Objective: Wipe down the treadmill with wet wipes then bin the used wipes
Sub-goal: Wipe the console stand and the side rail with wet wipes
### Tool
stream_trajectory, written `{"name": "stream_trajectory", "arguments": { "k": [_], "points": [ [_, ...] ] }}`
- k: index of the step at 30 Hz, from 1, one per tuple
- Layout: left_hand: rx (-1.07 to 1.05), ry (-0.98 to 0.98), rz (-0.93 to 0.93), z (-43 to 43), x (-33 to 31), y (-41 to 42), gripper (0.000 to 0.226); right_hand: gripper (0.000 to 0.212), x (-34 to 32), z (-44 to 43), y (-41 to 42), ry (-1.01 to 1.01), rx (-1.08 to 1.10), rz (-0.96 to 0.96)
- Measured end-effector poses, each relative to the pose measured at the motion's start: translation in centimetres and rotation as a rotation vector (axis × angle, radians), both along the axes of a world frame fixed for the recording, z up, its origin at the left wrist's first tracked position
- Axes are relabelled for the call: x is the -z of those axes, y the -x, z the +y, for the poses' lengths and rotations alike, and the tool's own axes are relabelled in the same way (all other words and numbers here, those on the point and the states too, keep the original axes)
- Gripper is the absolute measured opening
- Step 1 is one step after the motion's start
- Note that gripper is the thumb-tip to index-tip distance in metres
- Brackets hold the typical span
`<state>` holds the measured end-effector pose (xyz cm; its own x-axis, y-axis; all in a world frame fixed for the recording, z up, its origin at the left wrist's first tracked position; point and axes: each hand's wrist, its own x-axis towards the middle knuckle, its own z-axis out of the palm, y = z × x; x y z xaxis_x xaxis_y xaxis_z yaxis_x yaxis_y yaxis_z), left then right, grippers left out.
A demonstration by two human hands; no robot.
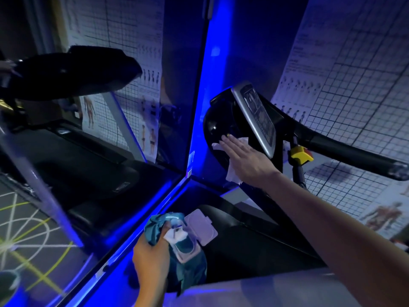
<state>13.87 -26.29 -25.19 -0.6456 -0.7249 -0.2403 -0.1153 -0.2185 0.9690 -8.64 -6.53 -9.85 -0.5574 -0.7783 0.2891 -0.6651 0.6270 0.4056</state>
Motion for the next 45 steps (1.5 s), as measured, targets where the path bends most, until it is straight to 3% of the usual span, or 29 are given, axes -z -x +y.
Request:
{"name": "stream_trajectory", "arguments": {
  "k": [4, 8, 18, 23, 27, 33, 38, 45],
  "points": [
    [0.011, 0.008, 0.03, 0.4, -0.3, 0.6, 0.015, 0.059, 1.0, -1.1, 0.5, -0.006, 0.151, 0.132],
    [0.035, 0.016, -0.002, 0.5, 0.2, 1.1, 0.019, 0.068, 0.3, -3.7, 0.9, 0.059, 0.316, 0.144],
    [-0.039, -0.033, -0.118, -0.9, 1.4, 0.1, 0.029, 0.073, -4.1, -10.7, 3.3, 0.167, 0.677, -0.081],
    [-0.019, -0.013, -0.166, -0.6, 1.7, -0.9, 0.037, 0.077, -3.5, -10.7, 2.4, 0.246, 0.717, -0.133],
    [0.012, 0.055, -0.15, -0.1, 1.2, -1.2, 0.06, 0.079, -1.0, -8.1, -0.3, 0.269, 0.759, -0.121],
    [0.058, 0.048, -0.071, 0.3, -0.7, -0.7, 0.031, 0.085, 5.0, -1.2, -4.3, 0.316, 0.718, 0.031],
    [0.063, 0.073, -0.067, 1.2, -0.9, -1.4, 0.029, 0.082, 7.2, 2.6, -6.1, 0.339, 0.692, 0.108],
    [0.056, 0.063, -0.022, 1.8, -1.3, -3.3, 0.021, 0.082, 7.0, 1.1, -6.0, 0.331, 0.682, 0.127]
  ]
}}
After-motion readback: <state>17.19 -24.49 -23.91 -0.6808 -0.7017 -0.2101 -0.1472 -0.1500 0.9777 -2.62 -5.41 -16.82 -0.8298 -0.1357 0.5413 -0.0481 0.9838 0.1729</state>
